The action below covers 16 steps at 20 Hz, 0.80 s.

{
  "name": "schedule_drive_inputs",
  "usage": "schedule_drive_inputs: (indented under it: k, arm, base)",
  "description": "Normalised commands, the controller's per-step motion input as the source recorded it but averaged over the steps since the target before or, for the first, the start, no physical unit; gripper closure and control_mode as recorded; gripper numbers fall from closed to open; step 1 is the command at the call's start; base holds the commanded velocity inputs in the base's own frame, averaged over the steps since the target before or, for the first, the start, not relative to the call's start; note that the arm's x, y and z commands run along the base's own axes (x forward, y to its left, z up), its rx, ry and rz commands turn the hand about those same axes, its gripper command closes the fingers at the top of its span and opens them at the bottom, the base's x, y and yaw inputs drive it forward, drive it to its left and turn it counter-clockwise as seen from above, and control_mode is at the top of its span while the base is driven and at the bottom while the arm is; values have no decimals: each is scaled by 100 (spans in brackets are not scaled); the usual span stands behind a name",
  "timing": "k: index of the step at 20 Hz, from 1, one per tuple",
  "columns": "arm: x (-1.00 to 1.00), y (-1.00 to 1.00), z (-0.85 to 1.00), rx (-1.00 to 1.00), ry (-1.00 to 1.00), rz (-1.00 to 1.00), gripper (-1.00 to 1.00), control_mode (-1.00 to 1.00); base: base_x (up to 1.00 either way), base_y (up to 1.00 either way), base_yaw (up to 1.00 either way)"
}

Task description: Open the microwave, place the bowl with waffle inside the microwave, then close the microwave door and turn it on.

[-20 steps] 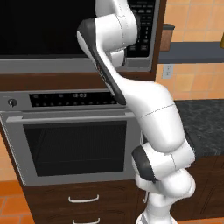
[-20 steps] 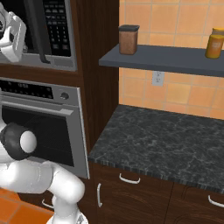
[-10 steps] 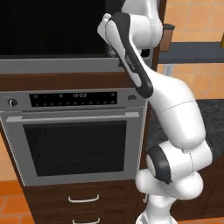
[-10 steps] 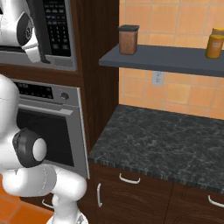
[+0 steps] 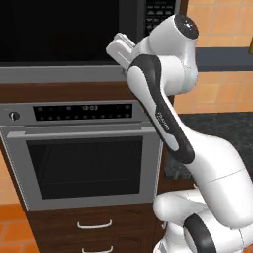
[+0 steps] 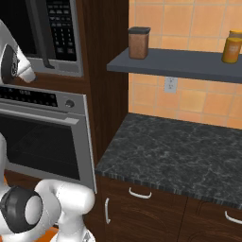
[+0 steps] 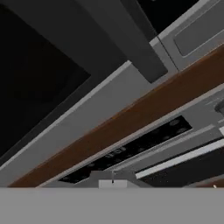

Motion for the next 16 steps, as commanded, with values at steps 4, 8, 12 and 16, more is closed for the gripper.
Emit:
schedule_drive_inputs:
  k: [4, 8, 12, 16]
  arm:
    - [-57, -77, 9, 21, -43, 0, 100, -100]
    - [-33, -100, 43, 42, -18, 0, 100, -100]
    - [-75, -91, 48, 42, 0, 0, 100, -100]
    - [-67, -57, 57, 29, 7, -1, 100, -100]
  base:
    - [0, 0, 0]
    - [0, 0, 0]
    - [0, 0, 0]
    - [0, 0, 0]
